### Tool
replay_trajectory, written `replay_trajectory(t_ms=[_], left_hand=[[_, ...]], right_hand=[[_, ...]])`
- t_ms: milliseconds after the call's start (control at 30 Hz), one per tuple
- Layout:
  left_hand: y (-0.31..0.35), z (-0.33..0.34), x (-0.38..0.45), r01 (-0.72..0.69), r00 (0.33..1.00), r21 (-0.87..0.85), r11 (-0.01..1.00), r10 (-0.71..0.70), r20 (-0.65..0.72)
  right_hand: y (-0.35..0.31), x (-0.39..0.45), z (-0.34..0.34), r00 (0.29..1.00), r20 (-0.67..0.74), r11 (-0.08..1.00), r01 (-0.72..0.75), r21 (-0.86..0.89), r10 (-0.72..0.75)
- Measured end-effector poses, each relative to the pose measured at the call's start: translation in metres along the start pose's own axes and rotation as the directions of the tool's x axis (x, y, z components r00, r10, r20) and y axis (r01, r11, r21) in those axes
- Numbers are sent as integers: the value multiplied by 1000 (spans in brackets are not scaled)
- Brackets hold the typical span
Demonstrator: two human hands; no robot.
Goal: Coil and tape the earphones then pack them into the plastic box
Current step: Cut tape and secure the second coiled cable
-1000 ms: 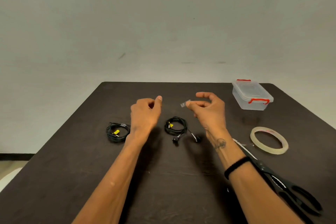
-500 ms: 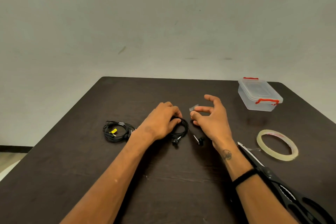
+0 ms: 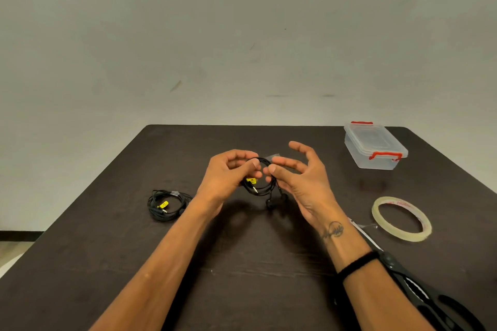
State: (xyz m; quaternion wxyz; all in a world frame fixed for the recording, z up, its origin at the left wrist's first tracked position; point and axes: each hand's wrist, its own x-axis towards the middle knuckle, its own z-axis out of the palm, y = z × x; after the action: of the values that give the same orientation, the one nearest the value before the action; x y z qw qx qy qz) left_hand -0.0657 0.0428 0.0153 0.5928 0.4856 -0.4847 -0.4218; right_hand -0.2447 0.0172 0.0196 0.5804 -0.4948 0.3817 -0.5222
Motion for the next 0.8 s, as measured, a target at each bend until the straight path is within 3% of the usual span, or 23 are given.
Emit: replay_trajectory(t_ms=[100,300,533,800], left_hand=[[3,0,-1,52,998,-61,997,-50,29],[3,0,-2,86,996,84,993,-87,7],[3,3,-4,82,993,-8,997,-82,-81],[4,6,-5,92,991,-42,995,-96,-89]], right_hand=[[-3,-2,2,999,-17,999,37,-38,-38],[-3,-1,2,994,-37,987,100,-126,-106],[-3,2,3,996,-4,996,84,-12,-84],[-3,-1,4,986,40,965,165,-205,-160]])
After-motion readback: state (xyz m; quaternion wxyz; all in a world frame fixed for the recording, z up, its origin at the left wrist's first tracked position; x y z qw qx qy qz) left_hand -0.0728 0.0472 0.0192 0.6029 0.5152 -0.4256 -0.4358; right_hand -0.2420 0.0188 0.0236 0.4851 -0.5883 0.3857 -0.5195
